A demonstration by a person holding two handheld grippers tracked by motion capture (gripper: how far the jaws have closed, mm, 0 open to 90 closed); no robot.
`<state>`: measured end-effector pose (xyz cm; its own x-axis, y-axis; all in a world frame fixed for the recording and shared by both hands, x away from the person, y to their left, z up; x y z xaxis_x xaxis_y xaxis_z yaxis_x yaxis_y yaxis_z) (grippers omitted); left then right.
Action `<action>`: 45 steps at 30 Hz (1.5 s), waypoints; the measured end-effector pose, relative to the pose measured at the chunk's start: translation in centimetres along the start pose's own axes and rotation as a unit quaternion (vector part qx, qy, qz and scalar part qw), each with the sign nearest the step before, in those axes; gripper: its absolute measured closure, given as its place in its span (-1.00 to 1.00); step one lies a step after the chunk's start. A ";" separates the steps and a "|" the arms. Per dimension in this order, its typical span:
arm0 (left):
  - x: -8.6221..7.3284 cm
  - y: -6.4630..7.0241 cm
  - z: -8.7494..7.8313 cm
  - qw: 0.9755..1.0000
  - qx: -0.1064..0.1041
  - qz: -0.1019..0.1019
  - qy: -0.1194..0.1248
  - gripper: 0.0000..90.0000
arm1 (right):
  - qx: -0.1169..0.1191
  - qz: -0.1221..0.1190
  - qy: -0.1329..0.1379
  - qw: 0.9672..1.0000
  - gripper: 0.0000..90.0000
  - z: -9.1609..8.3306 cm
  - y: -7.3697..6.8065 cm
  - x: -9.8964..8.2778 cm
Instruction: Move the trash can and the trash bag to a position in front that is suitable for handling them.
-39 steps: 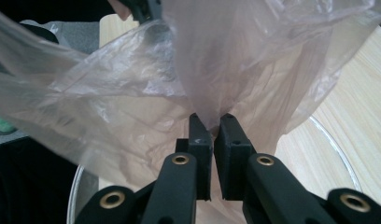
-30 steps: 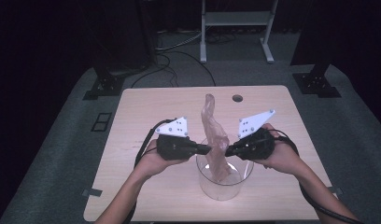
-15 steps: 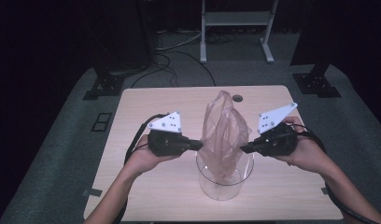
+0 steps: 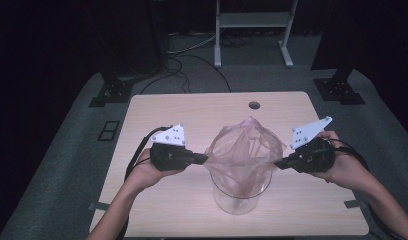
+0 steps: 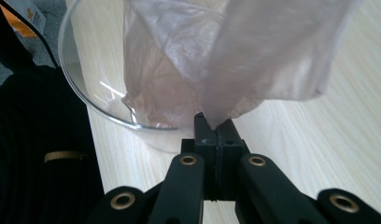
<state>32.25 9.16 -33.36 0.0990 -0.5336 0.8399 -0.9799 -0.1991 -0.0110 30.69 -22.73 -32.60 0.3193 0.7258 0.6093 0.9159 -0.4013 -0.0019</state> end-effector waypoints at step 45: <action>0.3 0.5 -1.6 1.000 -0.001 -0.011 0.007 0.31 | 0.000 0.001 0.052 0.999 0.36 -3.3 -0.6 -1.8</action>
<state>31.52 10.18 -32.24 0.1184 -0.5177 0.8473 -0.9778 -0.2092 0.0088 28.81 -25.61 -31.08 0.2948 0.6633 0.6878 0.9152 -0.4030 -0.0036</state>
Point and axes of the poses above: each handheld gripper's, and its own axes: z roughly forward along the jaws, x roughly out of its top, y roughly to its right, the point moved 4 cm from there along z, roughly forward along the jaws, and after that the axes turned 3 degrees about z, right-handed, at the moved point
